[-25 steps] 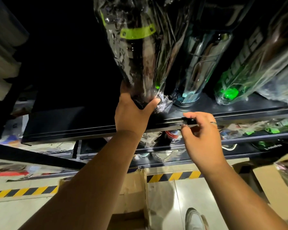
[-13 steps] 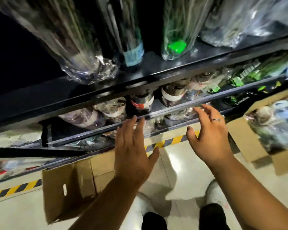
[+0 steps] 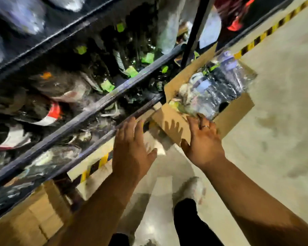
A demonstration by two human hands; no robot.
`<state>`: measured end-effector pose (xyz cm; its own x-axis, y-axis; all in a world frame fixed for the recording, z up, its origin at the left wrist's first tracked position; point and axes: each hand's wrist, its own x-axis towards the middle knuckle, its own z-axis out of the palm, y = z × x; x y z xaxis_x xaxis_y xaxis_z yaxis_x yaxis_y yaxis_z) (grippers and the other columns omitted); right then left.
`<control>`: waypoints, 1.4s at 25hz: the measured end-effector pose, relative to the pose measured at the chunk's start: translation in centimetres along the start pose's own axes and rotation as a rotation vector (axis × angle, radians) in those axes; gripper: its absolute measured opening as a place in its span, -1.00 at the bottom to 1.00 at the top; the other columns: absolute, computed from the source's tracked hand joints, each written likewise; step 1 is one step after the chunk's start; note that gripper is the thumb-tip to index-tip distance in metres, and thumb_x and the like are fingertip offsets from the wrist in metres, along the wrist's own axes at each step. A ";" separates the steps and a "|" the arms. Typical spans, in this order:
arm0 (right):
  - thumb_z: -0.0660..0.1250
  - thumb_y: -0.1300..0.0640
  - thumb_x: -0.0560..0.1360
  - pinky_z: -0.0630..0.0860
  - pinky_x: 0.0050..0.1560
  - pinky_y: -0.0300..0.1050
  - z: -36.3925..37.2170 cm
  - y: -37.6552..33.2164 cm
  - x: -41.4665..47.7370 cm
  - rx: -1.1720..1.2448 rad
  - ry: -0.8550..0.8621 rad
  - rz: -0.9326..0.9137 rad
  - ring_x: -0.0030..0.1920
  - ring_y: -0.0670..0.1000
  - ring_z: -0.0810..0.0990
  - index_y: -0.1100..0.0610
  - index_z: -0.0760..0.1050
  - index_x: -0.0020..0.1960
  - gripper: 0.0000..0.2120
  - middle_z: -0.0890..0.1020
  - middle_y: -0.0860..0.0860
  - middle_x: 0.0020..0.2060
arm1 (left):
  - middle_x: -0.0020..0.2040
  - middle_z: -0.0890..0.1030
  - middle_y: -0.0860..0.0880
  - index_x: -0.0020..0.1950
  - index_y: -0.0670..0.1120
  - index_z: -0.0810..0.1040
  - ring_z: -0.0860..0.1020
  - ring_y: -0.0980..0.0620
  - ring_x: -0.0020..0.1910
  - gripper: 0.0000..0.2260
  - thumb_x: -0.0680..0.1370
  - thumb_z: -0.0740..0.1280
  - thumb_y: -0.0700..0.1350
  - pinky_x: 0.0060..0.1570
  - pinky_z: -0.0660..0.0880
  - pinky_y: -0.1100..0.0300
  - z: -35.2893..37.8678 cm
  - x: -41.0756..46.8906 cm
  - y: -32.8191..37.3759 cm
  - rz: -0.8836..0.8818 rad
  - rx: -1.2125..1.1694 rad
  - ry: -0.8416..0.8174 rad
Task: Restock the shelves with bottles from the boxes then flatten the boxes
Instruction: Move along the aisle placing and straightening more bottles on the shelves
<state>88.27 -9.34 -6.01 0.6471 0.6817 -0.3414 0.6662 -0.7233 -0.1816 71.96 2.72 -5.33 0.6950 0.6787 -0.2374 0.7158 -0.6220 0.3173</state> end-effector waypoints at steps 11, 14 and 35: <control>0.31 -0.12 0.51 0.18 0.44 0.13 -3.3 18.4 10.0 0.087 -0.061 0.161 0.49 0.23 0.15 -0.03 0.08 0.57 -0.28 0.12 0.13 0.55 | 0.60 0.16 -0.17 0.61 -0.12 0.12 0.17 -0.19 0.56 -0.17 0.48 0.44 0.13 0.49 0.15 -0.08 7.3 13.0 17.3 0.052 0.049 -0.159; 0.33 -0.10 0.51 0.20 0.42 0.13 -3.1 21.0 14.2 0.096 -0.103 0.216 0.48 0.25 0.16 -0.01 0.08 0.56 -0.28 0.13 0.16 0.54 | 0.62 0.10 -0.16 0.62 -0.10 0.05 0.11 -0.16 0.58 -0.17 0.52 0.40 0.14 0.53 0.10 -0.06 9.2 16.9 18.8 0.097 0.036 -0.230; 0.43 -0.15 0.46 0.32 0.37 0.25 7.8 30.5 40.8 0.135 -0.380 0.221 0.47 0.31 0.19 0.07 -0.11 0.59 -0.04 0.14 0.21 0.52 | 0.49 0.36 -0.15 0.55 -0.10 0.26 0.35 -0.16 0.45 -0.24 0.45 0.52 0.04 0.39 0.38 -0.06 20.4 38.4 24.9 -0.102 -0.035 -0.409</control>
<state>132.12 -4.38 -32.64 0.5697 0.4393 -0.6946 0.4573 -0.8717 -0.1762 117.87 5.35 -25.30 0.5955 0.5208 -0.6117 0.7844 -0.5412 0.3029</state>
